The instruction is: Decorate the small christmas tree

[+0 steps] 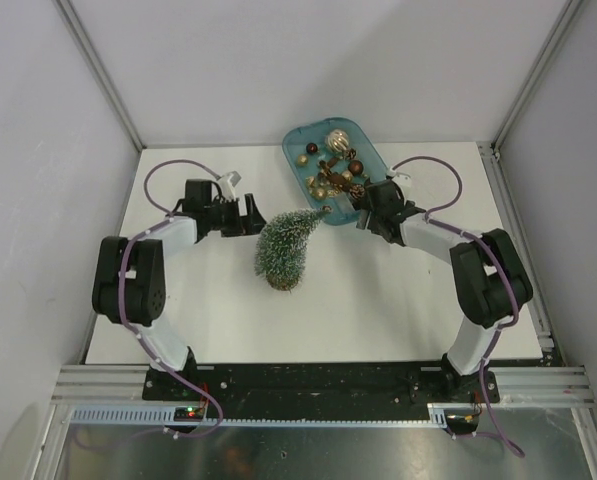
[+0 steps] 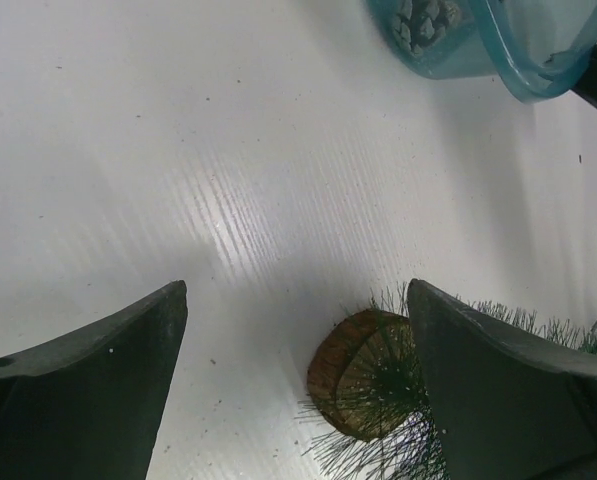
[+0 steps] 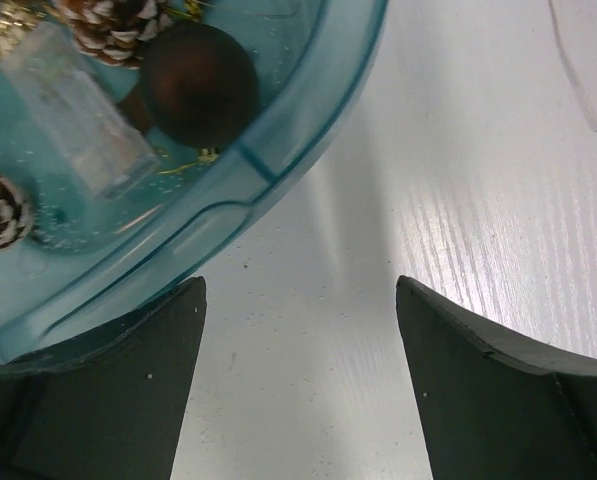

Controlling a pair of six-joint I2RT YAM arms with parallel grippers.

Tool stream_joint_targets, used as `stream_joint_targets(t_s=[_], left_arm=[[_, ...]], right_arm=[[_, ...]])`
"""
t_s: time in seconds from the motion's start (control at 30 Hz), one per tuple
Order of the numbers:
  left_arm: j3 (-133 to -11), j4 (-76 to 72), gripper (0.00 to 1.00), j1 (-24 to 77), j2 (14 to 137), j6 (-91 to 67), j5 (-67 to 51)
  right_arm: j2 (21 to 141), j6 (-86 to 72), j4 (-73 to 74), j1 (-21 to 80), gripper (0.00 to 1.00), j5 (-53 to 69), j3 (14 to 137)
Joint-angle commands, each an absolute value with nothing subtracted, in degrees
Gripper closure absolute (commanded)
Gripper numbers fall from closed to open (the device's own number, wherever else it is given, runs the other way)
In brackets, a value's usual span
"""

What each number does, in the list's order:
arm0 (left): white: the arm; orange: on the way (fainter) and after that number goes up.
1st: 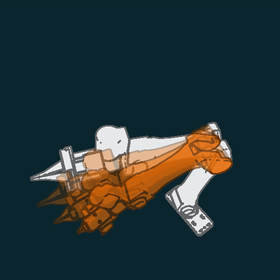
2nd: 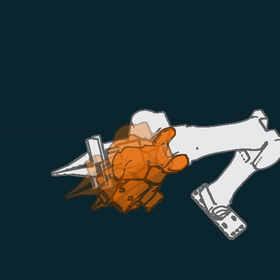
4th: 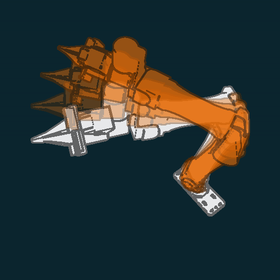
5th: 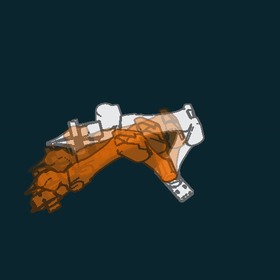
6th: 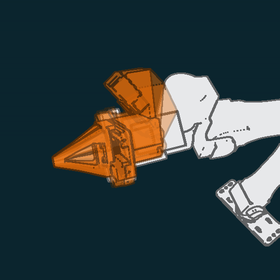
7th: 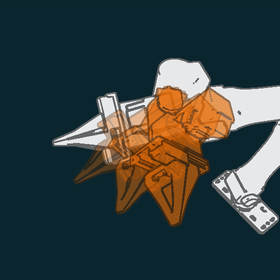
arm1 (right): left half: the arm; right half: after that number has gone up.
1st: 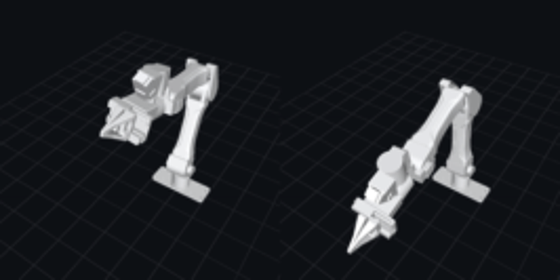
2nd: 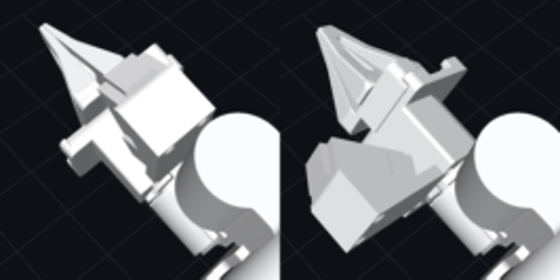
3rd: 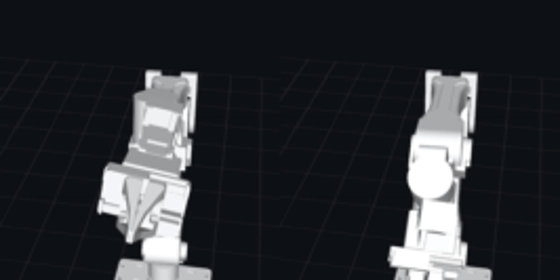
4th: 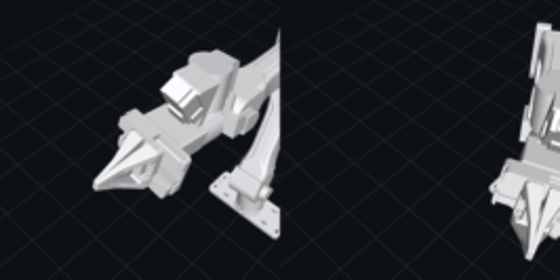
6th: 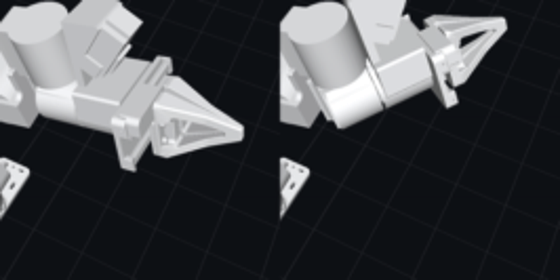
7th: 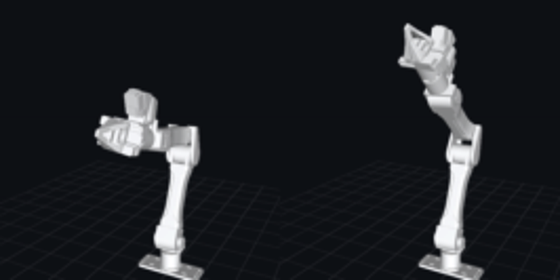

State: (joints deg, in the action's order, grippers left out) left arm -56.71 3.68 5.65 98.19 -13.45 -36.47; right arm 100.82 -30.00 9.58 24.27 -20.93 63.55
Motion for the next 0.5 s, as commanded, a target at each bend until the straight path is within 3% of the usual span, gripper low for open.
stream_joint_targets(t_s=[0.0,0.23,0.47], left_arm=[[-59.0,0.6,0.04,7.8,99.8,-12.7,-40.8],[-57.9,-4.8,0.05,10.1,101.7,-15.6,-46.0],[-55.9,-7.2,0.06,12.3,102.7,-16.7,-48.2]], right_arm=[[103.0,-31.6,9.2,23.8,0.20,-22.1,66.2],[99.9,-32.6,12.7,25.1,0.28,-25.0,61.3],[84.9,-32.5,13.2,25.5,0.27,-27.0,55.5]])
